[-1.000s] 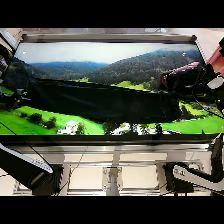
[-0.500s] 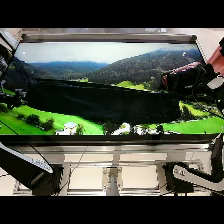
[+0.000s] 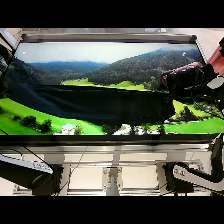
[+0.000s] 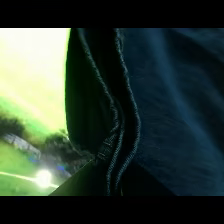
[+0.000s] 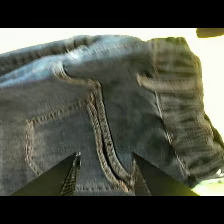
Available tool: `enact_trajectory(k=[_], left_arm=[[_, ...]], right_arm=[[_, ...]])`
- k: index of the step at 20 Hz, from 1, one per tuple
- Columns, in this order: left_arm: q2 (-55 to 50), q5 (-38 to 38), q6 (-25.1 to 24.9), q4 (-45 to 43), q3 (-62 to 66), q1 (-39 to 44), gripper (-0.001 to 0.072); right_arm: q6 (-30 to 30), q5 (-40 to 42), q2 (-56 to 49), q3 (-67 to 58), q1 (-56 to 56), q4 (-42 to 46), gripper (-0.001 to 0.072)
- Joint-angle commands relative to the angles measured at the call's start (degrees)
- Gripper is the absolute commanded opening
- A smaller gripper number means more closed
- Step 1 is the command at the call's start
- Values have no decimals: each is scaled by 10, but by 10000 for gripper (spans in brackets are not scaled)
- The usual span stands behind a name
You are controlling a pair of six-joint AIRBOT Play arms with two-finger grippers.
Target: Fold the clothes and pants, and hang the long-sleeved shirts on hangers.
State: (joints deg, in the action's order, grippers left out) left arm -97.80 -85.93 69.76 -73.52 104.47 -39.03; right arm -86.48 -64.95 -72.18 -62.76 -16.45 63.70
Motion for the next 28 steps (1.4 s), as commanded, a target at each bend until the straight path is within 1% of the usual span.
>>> enact_trajectory(k=[1, 3, 6, 9, 11, 14, 17, 20, 24, 28], left_arm=[[72, -37, -17, -19, 1, 48, 36], [89, -42, -19, -18, 1, 110, 37], [90, -48, -12, -13, 1, 241, 36], [78, -35, 23, -13, 1, 383, 36], [63, -8, 55, -13, 1, 457, 36], [27, 28, 98, -13, 1, 543, 36], [-20, 42, 139, -13, 1, 602, 36], [-57, 38, 171, -10, 0, 638, 36], [-63, 48, 173, 7, 0, 677, 36], [-65, 37, 173, 7, 0, 707, 36]], right_arm=[[2, -35, 0, 0, 1, -11, 371], [9, -52, 0, 0, 1, -10, 371], [21, -67, 0, 0, 1, -10, 372], [28, -67, 0, 0, 1, -10, 372], [37, -70, 0, 0, 1, -9, 372], [50, -83, 0, 0, 1, -9, 372], [52, -90, 0, 0, 1, -7, 373], [52, -90, 0, 0, 1, -4, 372], [52, -90, 0, 0, 1, -5, 373], [52, -96, 0, 0, 1, -5, 373]])
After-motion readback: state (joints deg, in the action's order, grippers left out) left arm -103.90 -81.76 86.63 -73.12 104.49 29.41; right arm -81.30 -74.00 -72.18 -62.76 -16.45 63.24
